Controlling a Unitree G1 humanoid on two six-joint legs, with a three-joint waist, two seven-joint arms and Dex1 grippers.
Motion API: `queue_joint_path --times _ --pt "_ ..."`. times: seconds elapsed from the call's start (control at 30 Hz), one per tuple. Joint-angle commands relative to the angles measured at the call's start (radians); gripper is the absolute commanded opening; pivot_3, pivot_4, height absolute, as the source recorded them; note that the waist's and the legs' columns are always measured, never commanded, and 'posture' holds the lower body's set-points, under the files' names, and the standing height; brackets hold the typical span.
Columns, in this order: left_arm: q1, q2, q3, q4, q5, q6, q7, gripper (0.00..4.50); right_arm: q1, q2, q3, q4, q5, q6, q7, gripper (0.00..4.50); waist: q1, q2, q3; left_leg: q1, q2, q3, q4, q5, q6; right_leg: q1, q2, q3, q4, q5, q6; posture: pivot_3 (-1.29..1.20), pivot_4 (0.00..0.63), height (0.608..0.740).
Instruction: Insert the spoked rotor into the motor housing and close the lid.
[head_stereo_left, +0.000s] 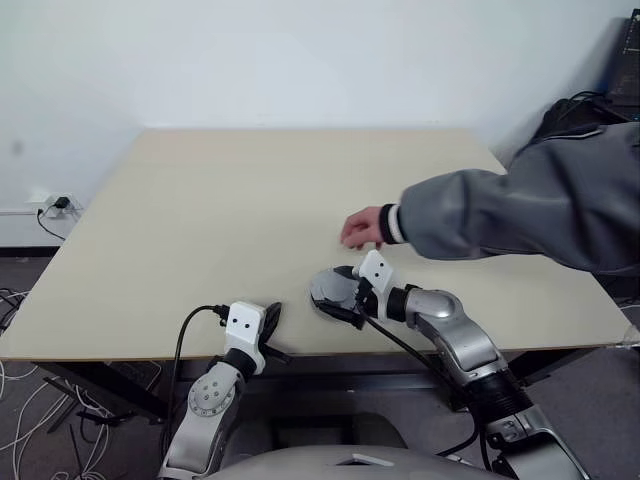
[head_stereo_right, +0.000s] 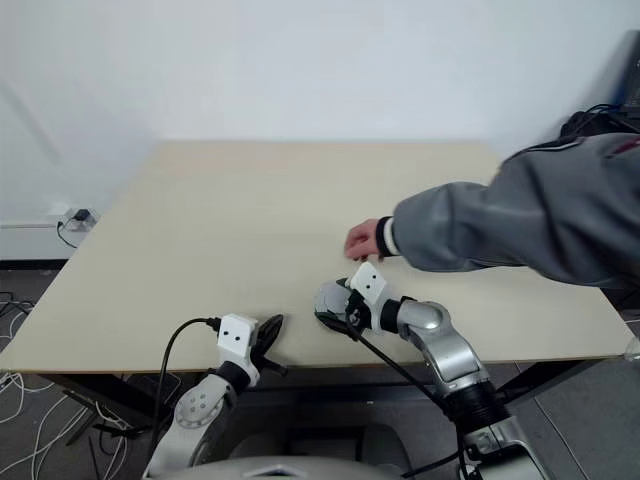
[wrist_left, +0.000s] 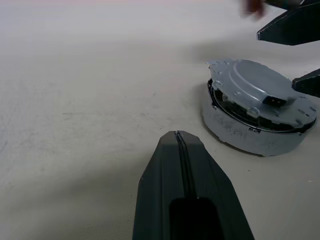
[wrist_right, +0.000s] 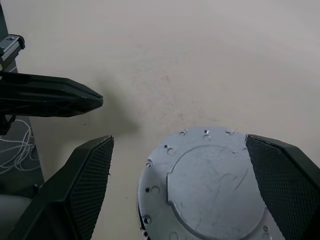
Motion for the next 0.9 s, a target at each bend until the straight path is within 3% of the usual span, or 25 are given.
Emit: queue_joint_path --times 0.03,0.47,0.9 --pt "-0.012 -0.007 -0.001 -0.05 -0.001 -0.027 0.005 0.0 -0.006 -0.003 -0.028 -0.073 0.043 0.011 0.025 4.47 0.0 0.0 0.0 0.0 0.0 0.0 0.0 0.0 0.0 0.0 0.0 0.0 0.0 0.0 0.0 0.0 0.0 0.74" --pt "-0.022 -0.009 -0.004 -0.038 -0.003 -0.026 0.0 0.0 0.109 -0.156 0.025 -0.327 0.156 0.222 0.169 4.47 0.001 0.0 0.0 0.0 0.0 0.0 0.0 0.0 0.0 0.0 0.0 0.0 0.0 0.0 0.0 0.0 0.0 0.74" --pt "-0.04 -0.008 -0.004 -0.028 -0.005 -0.026 -0.007 0.0 0.105 -0.161 0.027 -0.337 0.162 0.244 0.16 4.47 0.002 -0.002 0.001 -0.001 0.0 0.0 0.0 0.0 0.0 0.0 0.0 0.0 -0.001 0.0 0.0 0.0 0.0 0.74"
